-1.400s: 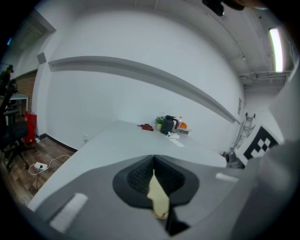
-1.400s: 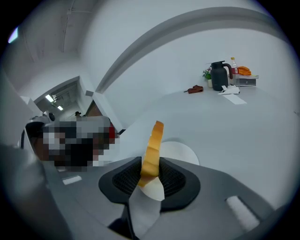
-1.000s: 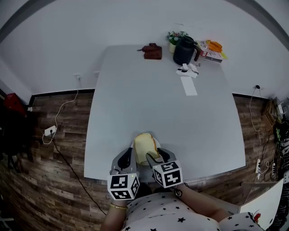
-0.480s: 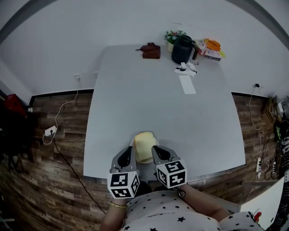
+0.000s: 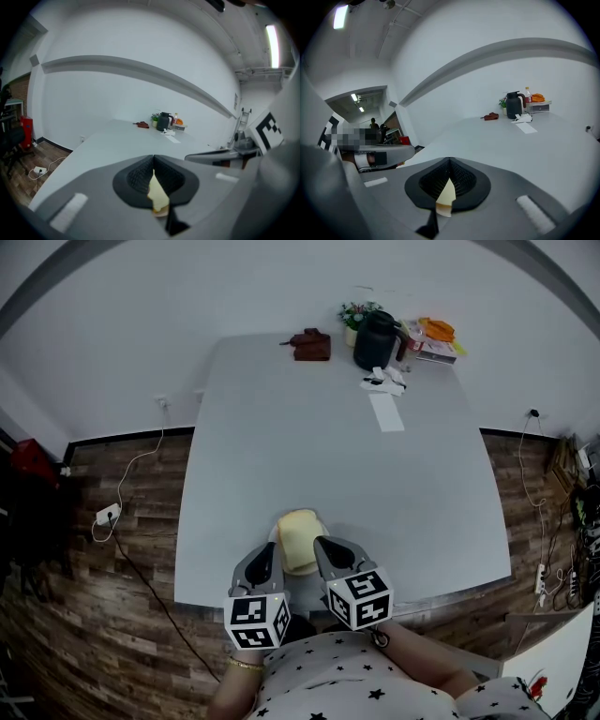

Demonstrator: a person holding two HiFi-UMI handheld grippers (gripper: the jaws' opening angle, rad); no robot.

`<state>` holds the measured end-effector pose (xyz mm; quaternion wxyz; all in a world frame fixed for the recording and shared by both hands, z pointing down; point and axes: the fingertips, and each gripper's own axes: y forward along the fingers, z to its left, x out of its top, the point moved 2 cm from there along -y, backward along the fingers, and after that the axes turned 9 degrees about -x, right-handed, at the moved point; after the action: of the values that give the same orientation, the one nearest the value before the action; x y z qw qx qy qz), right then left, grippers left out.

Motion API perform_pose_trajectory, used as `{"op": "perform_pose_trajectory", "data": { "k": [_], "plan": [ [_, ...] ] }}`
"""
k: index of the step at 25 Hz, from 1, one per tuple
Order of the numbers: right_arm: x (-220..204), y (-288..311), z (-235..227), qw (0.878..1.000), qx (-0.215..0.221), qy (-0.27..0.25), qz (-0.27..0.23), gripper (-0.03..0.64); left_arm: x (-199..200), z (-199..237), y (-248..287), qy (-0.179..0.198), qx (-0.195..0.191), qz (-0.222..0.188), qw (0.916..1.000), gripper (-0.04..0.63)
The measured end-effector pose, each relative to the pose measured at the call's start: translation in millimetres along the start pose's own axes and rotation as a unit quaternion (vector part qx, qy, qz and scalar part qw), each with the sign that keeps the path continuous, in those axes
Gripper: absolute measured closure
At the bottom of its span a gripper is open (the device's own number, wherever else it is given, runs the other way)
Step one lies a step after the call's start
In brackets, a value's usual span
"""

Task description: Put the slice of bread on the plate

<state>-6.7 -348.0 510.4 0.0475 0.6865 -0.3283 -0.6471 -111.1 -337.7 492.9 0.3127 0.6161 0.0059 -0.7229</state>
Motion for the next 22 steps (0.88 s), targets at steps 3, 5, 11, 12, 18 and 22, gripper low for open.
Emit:
{"op": "perform_pose_trajectory", "data": {
  "k": [3,5,11,12,18,22],
  "plan": [
    [3,-2,1,1.0,-0.001,-0.007,-0.005,0.618,1,-1,1,0.0,0.0,-0.001,1.0,0.587],
    [5,-3,1,1.0,0.0,-0.01,-0.007,0.618,2,-1,1,0.001,0.001,-0.001,1.0,0.586],
    [9,-5,1,1.0,-0.002,-0.016,-0.014,0.618,6,-2,1,0.0,0.003,-0.003,1.0,0.586],
    [10,-5,1,1.0,-0.003,-0.016,-0.015,0.618,5,-2,1,0.0,0.003,-0.003,1.0,0.586],
    [12,-9,-2,1.0,-0.011,-0.012,-0.02,0.618,4,-3,-1,-0.002,0.003,-0.002,1.0,0.588],
    [12,-11,-3,1.0,-0.014,-0.01,-0.021,0.618,2,-4,0,-0.003,0.001,0.0,1.0,0.586]
  ]
}}
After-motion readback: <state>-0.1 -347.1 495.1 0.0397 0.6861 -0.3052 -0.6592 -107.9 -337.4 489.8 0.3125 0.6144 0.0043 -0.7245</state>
